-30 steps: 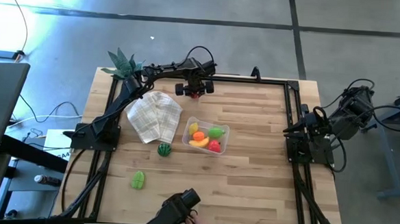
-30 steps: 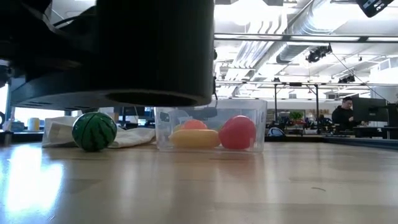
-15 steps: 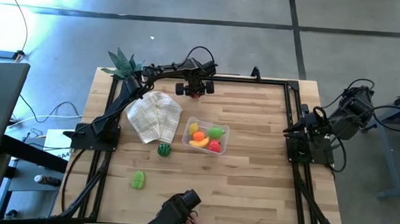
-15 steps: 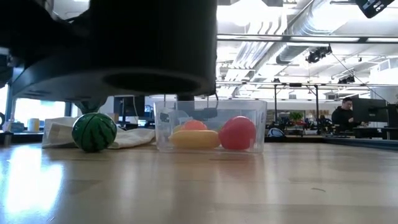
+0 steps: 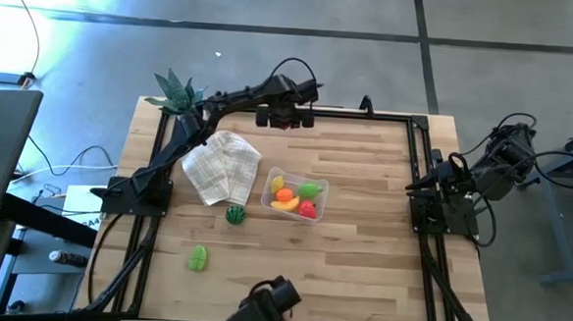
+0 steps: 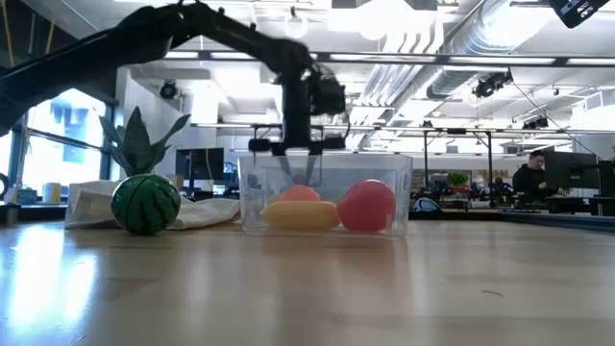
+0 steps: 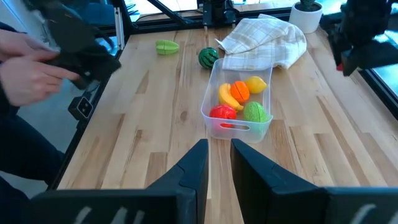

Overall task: Pick and placing Produce into tupperware
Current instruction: Put the red strawberry into the transparent container

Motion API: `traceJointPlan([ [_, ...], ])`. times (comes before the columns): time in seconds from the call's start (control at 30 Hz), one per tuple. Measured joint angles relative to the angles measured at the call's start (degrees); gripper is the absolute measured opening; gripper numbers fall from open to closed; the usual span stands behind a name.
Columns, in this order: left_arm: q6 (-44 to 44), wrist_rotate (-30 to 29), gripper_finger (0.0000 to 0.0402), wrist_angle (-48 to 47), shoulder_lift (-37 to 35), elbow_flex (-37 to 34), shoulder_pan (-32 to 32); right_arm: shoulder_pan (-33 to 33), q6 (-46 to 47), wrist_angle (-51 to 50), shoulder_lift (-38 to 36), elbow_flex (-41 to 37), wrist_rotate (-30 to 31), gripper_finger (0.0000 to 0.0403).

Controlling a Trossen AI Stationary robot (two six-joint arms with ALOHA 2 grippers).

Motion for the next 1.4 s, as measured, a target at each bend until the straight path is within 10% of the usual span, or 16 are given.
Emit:
traceJointPlan([
  [1.4, -4.9, -4.4, 0.0133, -8.4, -7.2, -2.1, -29.5, 0.0, 0.0, 0.0, 0.0, 0.0, 0.0, 0.0058],
])
